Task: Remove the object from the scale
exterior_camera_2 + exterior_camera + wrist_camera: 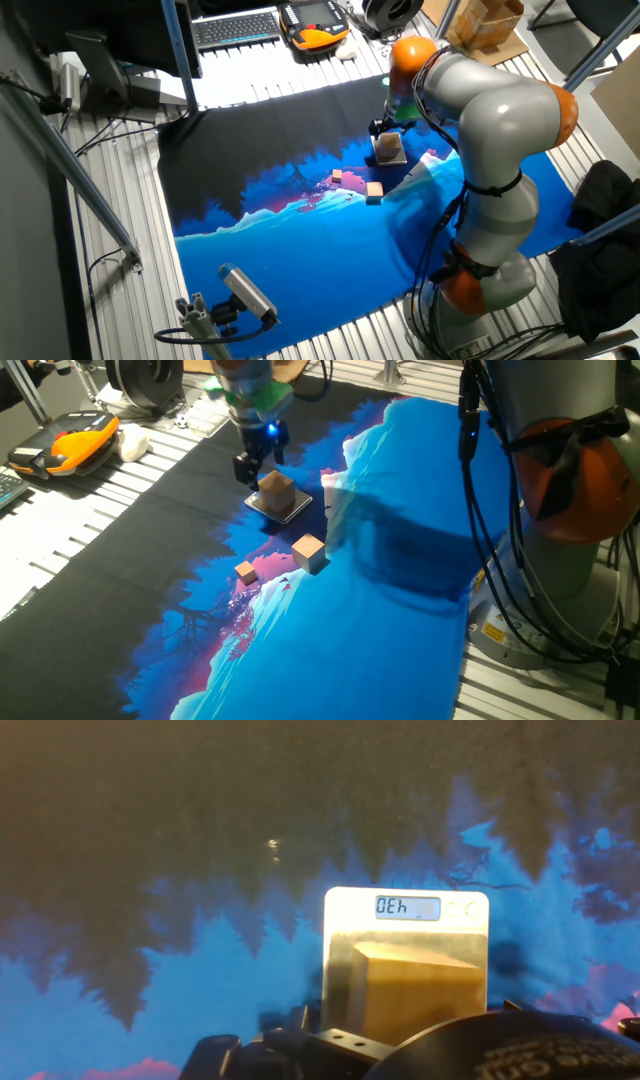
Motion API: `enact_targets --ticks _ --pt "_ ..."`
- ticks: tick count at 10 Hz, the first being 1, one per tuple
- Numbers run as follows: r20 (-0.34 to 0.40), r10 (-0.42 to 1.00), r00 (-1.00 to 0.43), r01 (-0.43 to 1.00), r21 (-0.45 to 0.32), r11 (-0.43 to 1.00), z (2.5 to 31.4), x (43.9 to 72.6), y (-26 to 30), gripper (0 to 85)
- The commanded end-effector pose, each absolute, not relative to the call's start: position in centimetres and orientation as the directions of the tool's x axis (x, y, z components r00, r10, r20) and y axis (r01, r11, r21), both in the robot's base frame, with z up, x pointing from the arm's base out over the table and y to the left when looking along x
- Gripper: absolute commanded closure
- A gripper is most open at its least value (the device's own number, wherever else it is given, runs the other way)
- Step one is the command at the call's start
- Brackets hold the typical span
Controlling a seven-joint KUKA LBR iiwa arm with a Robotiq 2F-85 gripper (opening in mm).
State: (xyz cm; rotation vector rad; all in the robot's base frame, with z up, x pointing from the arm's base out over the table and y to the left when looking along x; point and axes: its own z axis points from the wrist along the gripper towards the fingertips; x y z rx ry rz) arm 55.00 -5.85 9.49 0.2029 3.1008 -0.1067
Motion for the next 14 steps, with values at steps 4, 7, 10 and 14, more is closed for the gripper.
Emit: enact_targets --ticks 4,7,10,14 --pt "-0.063 0.132 -0.989 0.136 -0.059 0.989 8.1 54.3 -6.2 0.0" --pt "-0.072 0.132 -0.989 0.137 -0.061 0.989 7.9 54.3 -6.1 17.0" --pt "-0.071 0.122 -0.99 0.126 -0.056 0.99 7.9 54.3 -6.2 17.0" --pt "-0.052 0.038 -0.998 0.041 -0.067 0.997 7.9 54.5 -6.5 51.0"
